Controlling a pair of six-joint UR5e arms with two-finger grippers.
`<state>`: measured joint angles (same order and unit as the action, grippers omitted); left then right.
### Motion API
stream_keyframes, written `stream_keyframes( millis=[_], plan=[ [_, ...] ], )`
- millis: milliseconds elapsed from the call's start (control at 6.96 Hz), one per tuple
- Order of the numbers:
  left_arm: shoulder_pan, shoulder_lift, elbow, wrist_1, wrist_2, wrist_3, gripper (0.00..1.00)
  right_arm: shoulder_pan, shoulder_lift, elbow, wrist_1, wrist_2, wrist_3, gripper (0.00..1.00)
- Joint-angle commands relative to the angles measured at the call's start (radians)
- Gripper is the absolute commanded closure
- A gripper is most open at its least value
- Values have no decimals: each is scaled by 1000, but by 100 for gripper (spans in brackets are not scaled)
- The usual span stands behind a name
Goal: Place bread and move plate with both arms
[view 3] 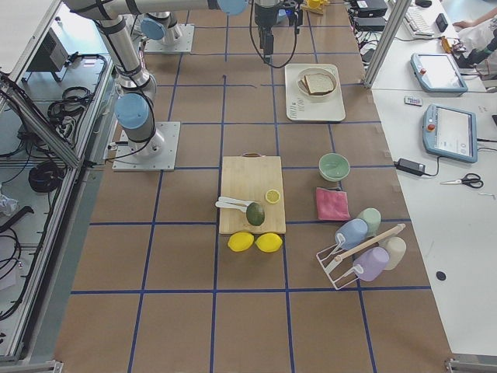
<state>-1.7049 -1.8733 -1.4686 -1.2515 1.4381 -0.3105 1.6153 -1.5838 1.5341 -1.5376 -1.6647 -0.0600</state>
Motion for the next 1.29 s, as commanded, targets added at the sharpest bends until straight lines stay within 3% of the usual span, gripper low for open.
stream_keyframes(
  millis=[0, 287, 431, 575, 1150],
  plan=[
    [-9, 185, -102, -29, 22, 1, 0, 0, -1, 0, 1, 55, 95, 0],
    [-9, 297, -154, -66, 25, 22, 0, -2, -4, -2, 4, 57, 100, 0],
    [-4, 351, -151, -153, 65, 42, 0, -2, -5, -2, 4, 57, 101, 0],
    [-1, 376, -160, -173, 133, 142, 0, -3, -5, -2, 4, 56, 101, 0],
    [8, 408, -160, -221, 143, 148, 0, -3, -8, 0, 13, 46, 101, 0]
  ],
)
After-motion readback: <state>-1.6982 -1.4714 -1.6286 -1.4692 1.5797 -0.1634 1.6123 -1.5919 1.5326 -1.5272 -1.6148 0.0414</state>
